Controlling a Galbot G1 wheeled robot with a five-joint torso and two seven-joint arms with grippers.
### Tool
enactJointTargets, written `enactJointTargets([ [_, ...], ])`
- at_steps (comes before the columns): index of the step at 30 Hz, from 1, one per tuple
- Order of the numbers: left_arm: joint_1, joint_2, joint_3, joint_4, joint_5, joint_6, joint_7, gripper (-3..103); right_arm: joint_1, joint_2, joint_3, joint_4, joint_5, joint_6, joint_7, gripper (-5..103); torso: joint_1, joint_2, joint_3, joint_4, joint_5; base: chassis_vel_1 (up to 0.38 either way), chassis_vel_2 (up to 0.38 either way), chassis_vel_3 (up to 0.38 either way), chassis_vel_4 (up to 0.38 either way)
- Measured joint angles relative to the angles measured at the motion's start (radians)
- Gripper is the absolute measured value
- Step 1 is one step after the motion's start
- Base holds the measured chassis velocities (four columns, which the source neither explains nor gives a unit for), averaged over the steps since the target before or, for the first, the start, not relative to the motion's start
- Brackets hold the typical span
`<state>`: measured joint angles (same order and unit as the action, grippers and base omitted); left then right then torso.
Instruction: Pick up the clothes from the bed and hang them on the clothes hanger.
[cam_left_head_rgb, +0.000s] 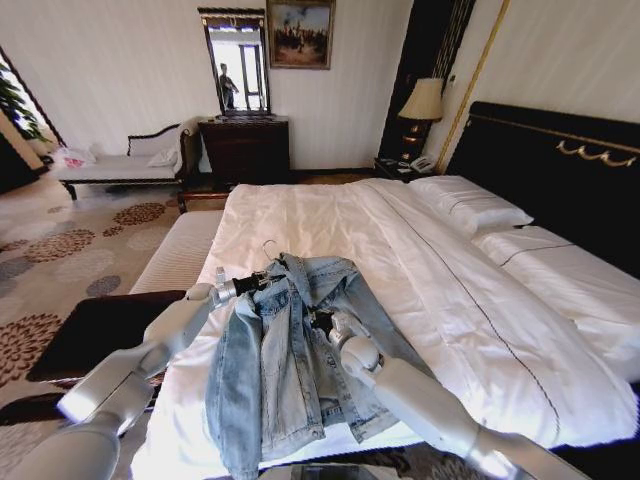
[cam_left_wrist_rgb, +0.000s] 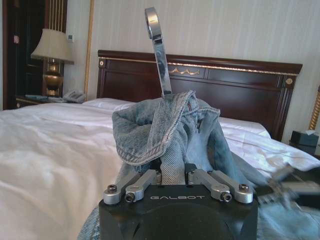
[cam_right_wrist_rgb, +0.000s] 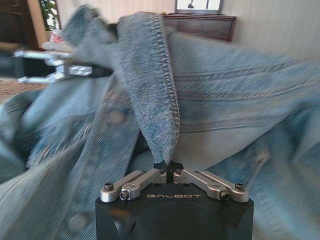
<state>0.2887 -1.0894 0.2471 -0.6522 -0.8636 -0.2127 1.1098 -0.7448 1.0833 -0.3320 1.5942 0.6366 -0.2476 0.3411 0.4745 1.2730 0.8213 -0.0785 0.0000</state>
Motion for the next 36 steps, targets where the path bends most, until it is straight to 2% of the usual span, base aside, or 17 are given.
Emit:
enactJointTargets([
  [7, 0.03, -0.006, -0.013, 0.016, 0.022, -0.005, 0.012, 17, 0.012, -0.027, 0.006, 0.029, -0.005, 0.001, 0.007, 1, 0.0, 0.0, 0.0, -0.0001, -0.0001, 0.0, 0.0, 0.0, 0.0],
  [10, 0.032, -0.018, -0.025, 0.029, 0.03, -0.006, 0.009, 17, 0.014, -0.039, 0.006, 0.06, -0.018, 0.003, 0.015, 16, 0.0, 0.0, 0.0, -0.0001, 0.0, 0.0, 0.0, 0.0, 0.0],
  [12, 0.032, -0.019, -0.027, 0.031, 0.031, -0.006, 0.008, 17, 0.013, -0.045, 0.006, 0.073, -0.02, 0.004, 0.016, 16, 0.0, 0.0, 0.0, -0.0002, 0.0, 0.0, 0.0, 0.0, 0.0],
  [15, 0.031, -0.022, -0.03, 0.041, 0.031, -0.002, 0.003, 17, 0.002, -0.078, 0.008, 0.132, -0.025, 0.004, 0.015, 33, 0.0, 0.0, 0.0, -0.0002, 0.0, 0.0, 0.0, 0.0, 0.0],
  [17, 0.031, -0.023, -0.03, 0.046, 0.03, 0.0, 0.001, 17, 0.0, -0.084, 0.009, 0.141, -0.025, 0.004, 0.014, 33, 0.0, 0.0, 0.0, -0.0003, 0.0, 0.0, 0.0, 0.0, 0.0],
  [20, 0.03, -0.025, -0.031, 0.076, 0.031, 0.007, -0.013, 17, -0.026, -0.111, 0.01, 0.186, -0.027, 0.004, 0.007, 50, 0.0, 0.0, 0.0, -0.0004, 0.0, 0.0, 0.0, 0.0, 0.0],
  [21, 0.03, -0.025, -0.032, 0.082, 0.038, 0.01, -0.031, 14, -0.038, -0.115, 0.01, 0.197, -0.03, 0.004, 0.004, 56, 0.0, 0.0, 0.0, -0.0003, 0.0, 0.0, 0.0, 0.0, 0.0],
  [22, 0.03, -0.025, -0.032, 0.082, 0.038, 0.01, -0.031, 14, -0.038, -0.115, 0.01, 0.197, -0.03, 0.004, 0.004, 56, 0.0, 0.0, 0.0, -0.0003, 0.0, 0.0, 0.0, 0.0, 0.0],
  [23, 0.03, -0.025, -0.034, 0.081, 0.043, 0.013, -0.041, 17, -0.046, -0.116, 0.01, 0.2, -0.034, 0.004, 0.003, 61, 0.0, 0.0, 0.0, -0.0003, 0.0001, 0.0, 0.0, 0.0, 0.0],
  [24, 0.031, -0.024, -0.035, 0.08, 0.044, 0.013, -0.044, 17, -0.048, -0.116, 0.01, 0.2, -0.035, 0.004, 0.003, 61, 0.0, 0.0, 0.0, -0.0003, 0.0, 0.0, 0.0, 0.0, 0.0],
  [27, 0.036, -0.021, -0.051, 0.058, 0.059, 0.014, -0.083, 33, -0.053, -0.116, 0.015, 0.201, -0.036, 0.004, 0.002, 78, 0.0, 0.0, 0.0, -0.0003, 0.0, 0.0, 0.0, 0.0, 0.0],
  [28, 0.036, -0.021, -0.051, 0.058, 0.059, 0.014, -0.083, 33, -0.053, -0.116, 0.015, 0.201, -0.036, 0.004, 0.002, 78, 0.0, 0.0, 0.0, -0.0003, 0.0, 0.0, 0.0, 0.0, 0.0],
  [29, 0.038, -0.019, -0.058, 0.051, 0.063, 0.014, -0.093, 39, -0.051, -0.115, 0.016, 0.2, -0.035, 0.004, 0.002, 78, 0.0, 0.0, 0.0, -0.0003, 0.0001, 0.0, 0.0, 0.0, 0.0],
  [30, 0.039, -0.018, -0.062, 0.047, 0.066, 0.014, -0.097, 39, -0.049, -0.115, 0.017, 0.2, -0.033, 0.004, 0.002, 83, 0.0, 0.0, 0.0, -0.0003, 0.0001, 0.0, 0.0, 0.0, 0.0],
  [33, 0.047, -0.003, -0.077, 0.017, 0.085, 0.009, -0.12, 55, -0.037, -0.112, 0.018, 0.199, -0.021, 0.002, 0.005, 97, 0.0, 0.0, 0.0, -0.0002, 0.0001, 0.0, 0.0, 0.0, 0.0],
  [36, 0.054, 0.005, -0.084, 0.007, 0.092, 0.004, -0.122, 60, -0.033, -0.11, 0.018, 0.199, -0.016, 0.001, 0.008, 99, 0.0, 0.0, 0.0, -0.0001, 0.0, 0.0, 0.0, 0.0, 0.0],
])
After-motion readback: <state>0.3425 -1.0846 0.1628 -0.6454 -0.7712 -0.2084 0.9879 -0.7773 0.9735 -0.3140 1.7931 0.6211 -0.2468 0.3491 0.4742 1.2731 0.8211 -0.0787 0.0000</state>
